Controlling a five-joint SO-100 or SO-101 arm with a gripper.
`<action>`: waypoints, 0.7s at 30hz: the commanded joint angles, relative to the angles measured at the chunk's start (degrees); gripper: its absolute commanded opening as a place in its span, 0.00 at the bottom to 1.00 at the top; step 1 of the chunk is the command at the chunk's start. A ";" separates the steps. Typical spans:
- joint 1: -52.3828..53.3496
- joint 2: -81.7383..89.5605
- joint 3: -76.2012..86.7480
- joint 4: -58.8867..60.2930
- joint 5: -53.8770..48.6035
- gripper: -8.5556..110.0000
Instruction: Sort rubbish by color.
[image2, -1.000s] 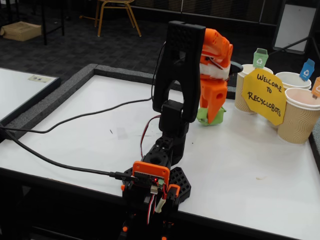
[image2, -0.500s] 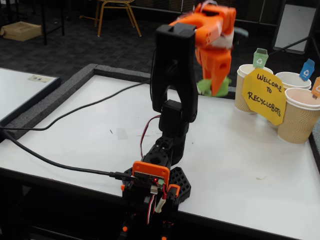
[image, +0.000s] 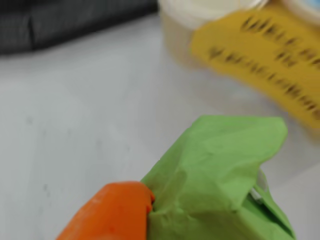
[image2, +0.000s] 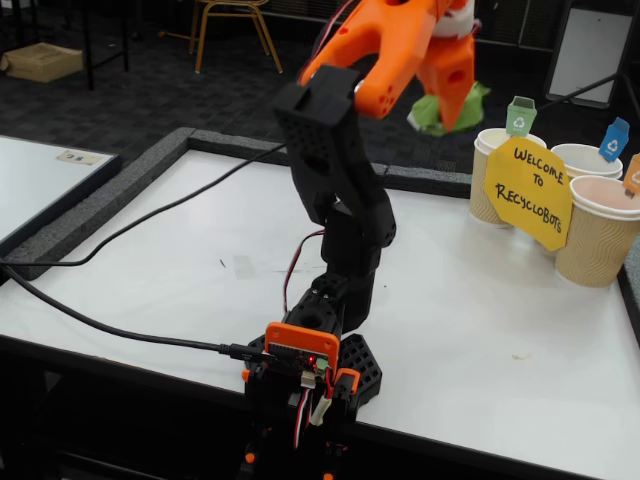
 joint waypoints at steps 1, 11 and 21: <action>1.85 7.38 -9.49 1.41 0.62 0.07; 5.62 7.56 -17.67 5.10 -11.87 0.07; 6.06 7.21 -19.60 3.25 -24.87 0.07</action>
